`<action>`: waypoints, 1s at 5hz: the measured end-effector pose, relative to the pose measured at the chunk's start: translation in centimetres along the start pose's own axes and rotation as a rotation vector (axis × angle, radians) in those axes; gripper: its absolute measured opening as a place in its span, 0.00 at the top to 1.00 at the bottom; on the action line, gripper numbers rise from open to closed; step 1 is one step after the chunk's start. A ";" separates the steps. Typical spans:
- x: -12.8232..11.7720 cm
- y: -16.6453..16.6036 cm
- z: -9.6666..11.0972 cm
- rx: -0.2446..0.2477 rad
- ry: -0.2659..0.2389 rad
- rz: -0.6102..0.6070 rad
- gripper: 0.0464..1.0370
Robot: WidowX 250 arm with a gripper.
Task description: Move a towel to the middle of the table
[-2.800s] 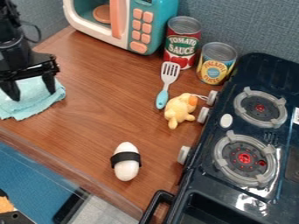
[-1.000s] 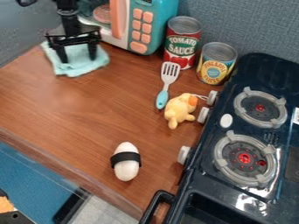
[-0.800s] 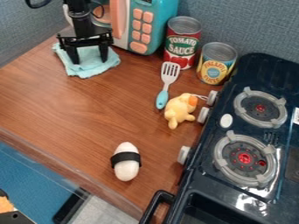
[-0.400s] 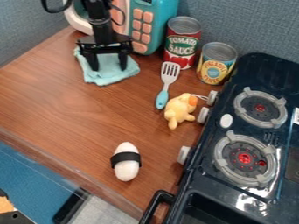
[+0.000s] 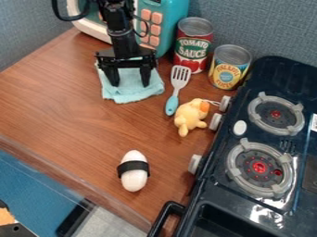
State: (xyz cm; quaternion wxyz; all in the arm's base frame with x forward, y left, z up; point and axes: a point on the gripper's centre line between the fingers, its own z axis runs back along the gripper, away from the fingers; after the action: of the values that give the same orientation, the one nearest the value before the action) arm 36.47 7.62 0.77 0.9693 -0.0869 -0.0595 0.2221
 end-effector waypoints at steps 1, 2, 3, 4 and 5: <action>-0.8 -0.3 0.3 0.003 -0.003 -0.010 0.04; -1.0 -0.3 0.6 0.007 -0.013 -0.004 0.04; -0.7 -0.8 2.7 -0.012 -0.064 -0.010 0.04; -0.4 -1.2 5.0 -0.023 -0.114 -0.019 0.04; -0.4 -1.4 6.3 -0.020 -0.142 -0.021 0.04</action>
State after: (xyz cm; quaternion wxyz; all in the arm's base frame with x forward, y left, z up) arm 35.74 7.14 7.19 0.9641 -0.0799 -0.1313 0.2167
